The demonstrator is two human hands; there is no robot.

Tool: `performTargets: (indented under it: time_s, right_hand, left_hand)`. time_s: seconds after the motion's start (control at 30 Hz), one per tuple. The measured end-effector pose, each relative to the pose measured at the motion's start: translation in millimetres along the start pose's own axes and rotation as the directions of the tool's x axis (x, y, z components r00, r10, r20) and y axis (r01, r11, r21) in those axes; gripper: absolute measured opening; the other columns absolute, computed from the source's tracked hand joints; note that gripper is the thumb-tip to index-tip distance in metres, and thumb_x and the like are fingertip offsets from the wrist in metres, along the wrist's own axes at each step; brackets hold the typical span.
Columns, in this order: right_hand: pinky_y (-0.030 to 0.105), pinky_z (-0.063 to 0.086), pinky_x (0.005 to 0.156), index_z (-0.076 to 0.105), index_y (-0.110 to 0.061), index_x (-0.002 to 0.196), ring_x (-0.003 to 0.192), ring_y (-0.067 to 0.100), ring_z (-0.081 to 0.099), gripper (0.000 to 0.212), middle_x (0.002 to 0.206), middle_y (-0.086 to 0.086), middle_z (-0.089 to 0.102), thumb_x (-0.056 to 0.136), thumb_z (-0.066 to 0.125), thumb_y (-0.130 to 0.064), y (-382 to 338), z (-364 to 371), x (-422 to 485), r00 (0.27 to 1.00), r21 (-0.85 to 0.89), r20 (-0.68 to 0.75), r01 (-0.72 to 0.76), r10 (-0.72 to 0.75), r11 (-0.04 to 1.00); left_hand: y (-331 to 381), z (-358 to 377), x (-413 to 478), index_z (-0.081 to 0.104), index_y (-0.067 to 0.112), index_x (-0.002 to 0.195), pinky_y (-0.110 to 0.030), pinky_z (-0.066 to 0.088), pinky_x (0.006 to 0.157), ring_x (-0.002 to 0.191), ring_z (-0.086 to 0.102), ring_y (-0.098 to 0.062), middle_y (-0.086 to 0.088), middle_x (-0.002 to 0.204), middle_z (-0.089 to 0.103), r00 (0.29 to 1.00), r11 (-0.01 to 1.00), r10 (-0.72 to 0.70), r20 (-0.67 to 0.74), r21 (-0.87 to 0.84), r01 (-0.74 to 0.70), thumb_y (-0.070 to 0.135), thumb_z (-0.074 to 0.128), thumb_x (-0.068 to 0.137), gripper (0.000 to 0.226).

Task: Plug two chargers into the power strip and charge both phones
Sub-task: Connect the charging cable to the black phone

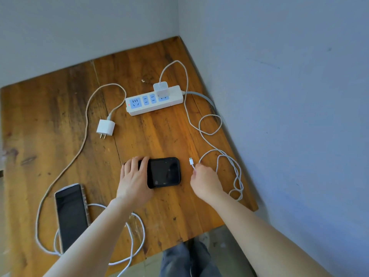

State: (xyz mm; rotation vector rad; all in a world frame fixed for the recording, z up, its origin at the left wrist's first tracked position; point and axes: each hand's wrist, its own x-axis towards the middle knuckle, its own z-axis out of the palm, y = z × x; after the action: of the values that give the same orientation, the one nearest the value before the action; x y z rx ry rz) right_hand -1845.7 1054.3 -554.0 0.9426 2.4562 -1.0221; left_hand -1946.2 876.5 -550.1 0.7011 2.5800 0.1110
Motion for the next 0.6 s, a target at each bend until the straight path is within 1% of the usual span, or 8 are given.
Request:
performTargets:
  time_s: [0.07, 0.1, 0.17, 0.2, 0.23, 0.3, 0.47, 0.6]
  right_hand:
    - [0.024, 0.050, 0.067, 0.058, -0.006, 0.111, 0.085, 0.020, 0.063, 0.022, 0.103, 0.011, 0.065, 0.097, 0.042, -0.014, 3, -5, 2, 0.993, 0.169, 0.053, -0.112, 0.105, 0.979]
    - [0.027, 0.052, 0.068, 0.057, -0.006, 0.110, 0.083, 0.021, 0.063, 0.022, 0.101, 0.011, 0.064, 0.097, 0.040, -0.012, 5, -8, 2, 0.984, 0.251, 0.087, -0.175, 0.158, 0.952]
    - [0.027, 0.052, 0.064, 0.057, -0.007, 0.109, 0.077, 0.020, 0.063, 0.023, 0.096, 0.011, 0.063, 0.097, 0.038, -0.010, 7, -12, 0, 0.961, 0.342, 0.148, -0.270, 0.232, 0.900]
    - [0.025, 0.050, 0.061, 0.057, -0.007, 0.107, 0.074, 0.019, 0.062, 0.023, 0.094, 0.012, 0.064, 0.097, 0.038, -0.011, 8, -13, -2, 0.955, 0.350, 0.167, -0.288, 0.243, 0.891]
    - [0.024, 0.048, 0.060, 0.059, -0.007, 0.103, 0.072, 0.018, 0.060, 0.022, 0.091, 0.012, 0.064, 0.097, 0.039, -0.013, 9, -14, -5, 0.954, 0.350, 0.178, -0.291, 0.242, 0.891]
    - [0.025, 0.045, 0.059, 0.061, -0.006, 0.091, 0.066, 0.016, 0.056, 0.025, 0.080, 0.009, 0.062, 0.097, 0.041, -0.019, 12, -16, -11, 0.958, 0.357, 0.178, -0.275, 0.224, 0.893]
    - [0.019, 0.035, 0.053, 0.051, -0.020, 0.073, 0.062, 0.009, 0.050, 0.034, 0.065, -0.006, 0.050, 0.097, 0.040, -0.043, 20, -21, -25, 0.978, 0.350, 0.093, -0.208, 0.187, 0.914]
    - [0.015, 0.039, 0.059, 0.065, -0.018, 0.102, 0.080, 0.010, 0.058, 0.033, 0.088, -0.003, 0.064, 0.098, 0.040, -0.039, 21, -28, -33, 0.996, 0.301, -0.005, -0.079, 0.085, 0.950]
  left_hand:
    - [16, 8, -11, 0.012, 0.023, 0.148, -0.050, 0.013, 0.114, 0.139, 0.003, -0.031, -0.006, 0.153, 0.007, 0.975, 0.956, -0.215, -0.063, -0.219, 0.197, 0.033, 0.067, 0.070, 0.096]
    - [28, 11, -15, 0.008, 0.023, 0.148, -0.052, 0.012, 0.113, 0.140, 0.001, -0.030, -0.006, 0.155, 0.002, 0.917, 0.868, -0.392, -0.069, -0.359, 0.344, 0.036, 0.069, 0.071, 0.099]
    - [55, 11, -18, 0.001, 0.019, 0.150, -0.054, 0.015, 0.112, 0.139, 0.008, -0.032, -0.015, 0.155, 0.004, 0.686, 0.511, -0.724, 0.071, -0.612, 0.604, 0.041, 0.073, 0.071, 0.109]
    - [66, 9, -15, -0.002, 0.017, 0.151, -0.053, 0.018, 0.111, 0.137, 0.014, -0.034, -0.017, 0.153, 0.009, 0.559, 0.310, -0.807, 0.192, -0.668, 0.676, 0.045, 0.075, 0.071, 0.114]
    - [75, 6, -11, -0.004, 0.016, 0.150, -0.051, 0.021, 0.109, 0.134, 0.019, -0.035, -0.018, 0.150, 0.014, 0.459, 0.142, -0.834, 0.308, -0.684, 0.716, 0.051, 0.076, 0.069, 0.120]
    - [86, 3, 1, -0.009, 0.017, 0.150, -0.046, 0.026, 0.106, 0.127, 0.028, -0.036, -0.021, 0.144, 0.021, 0.351, -0.055, -0.823, 0.446, -0.678, 0.733, 0.057, 0.078, 0.064, 0.129]
    - [82, -3, 23, -0.010, 0.031, 0.149, -0.052, 0.040, 0.098, 0.114, 0.045, -0.039, -0.024, 0.134, 0.034, 0.325, -0.112, -0.842, 0.431, -0.729, 0.675, 0.033, 0.090, 0.057, 0.136]
    - [75, -8, 19, -0.009, 0.033, 0.148, -0.050, 0.047, 0.091, 0.113, 0.054, -0.038, -0.021, 0.137, 0.044, 0.388, -0.097, -0.833, 0.395, -0.794, 0.600, 0.018, 0.088, 0.063, 0.130]
